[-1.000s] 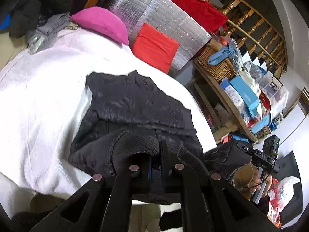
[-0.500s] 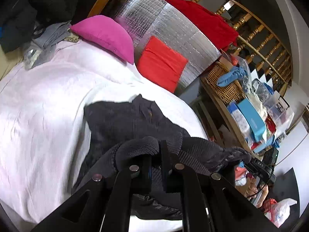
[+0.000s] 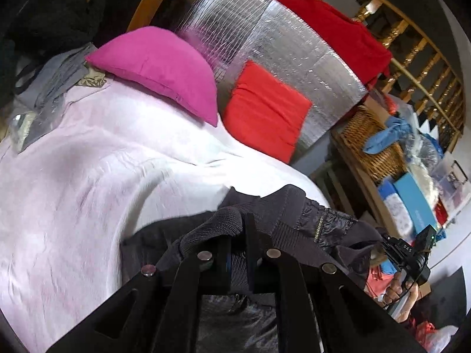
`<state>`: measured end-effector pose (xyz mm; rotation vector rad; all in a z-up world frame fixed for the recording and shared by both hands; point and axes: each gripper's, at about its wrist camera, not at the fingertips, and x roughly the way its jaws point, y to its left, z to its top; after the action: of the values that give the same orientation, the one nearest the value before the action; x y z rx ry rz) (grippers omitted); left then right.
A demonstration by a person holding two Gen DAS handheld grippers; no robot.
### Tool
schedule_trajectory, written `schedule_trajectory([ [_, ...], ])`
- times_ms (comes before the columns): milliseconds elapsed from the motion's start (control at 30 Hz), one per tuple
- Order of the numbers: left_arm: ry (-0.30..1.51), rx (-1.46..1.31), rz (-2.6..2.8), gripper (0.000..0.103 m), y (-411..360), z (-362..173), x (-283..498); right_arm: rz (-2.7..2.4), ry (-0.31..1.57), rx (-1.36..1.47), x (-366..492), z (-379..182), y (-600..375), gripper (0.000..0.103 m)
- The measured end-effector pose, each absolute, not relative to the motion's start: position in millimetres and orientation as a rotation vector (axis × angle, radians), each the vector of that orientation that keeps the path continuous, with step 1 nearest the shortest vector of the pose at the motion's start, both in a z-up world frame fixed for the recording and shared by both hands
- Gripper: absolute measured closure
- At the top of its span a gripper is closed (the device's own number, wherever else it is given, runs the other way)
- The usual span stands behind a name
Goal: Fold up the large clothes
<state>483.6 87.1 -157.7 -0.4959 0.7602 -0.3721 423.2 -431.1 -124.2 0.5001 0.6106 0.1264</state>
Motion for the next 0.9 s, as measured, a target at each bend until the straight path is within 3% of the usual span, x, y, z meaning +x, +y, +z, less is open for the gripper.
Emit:
schedule_trajectory([
  [467, 0.873, -0.472, -0.291, 0.095, 71, -230, 603, 0.03, 0.7, 0.546, 551, -196, -444, 0.093],
  [700, 0.957, -0.489, -0.23, 0.095, 72, -289, 625, -0.019, 0.769, 0.569, 578, -243, -453, 0.093],
  [900, 0.944, -0.475, -0.216, 0.095, 67, -299, 627, -0.05, 0.788, 0.581, 585, -265, -459, 0.093],
])
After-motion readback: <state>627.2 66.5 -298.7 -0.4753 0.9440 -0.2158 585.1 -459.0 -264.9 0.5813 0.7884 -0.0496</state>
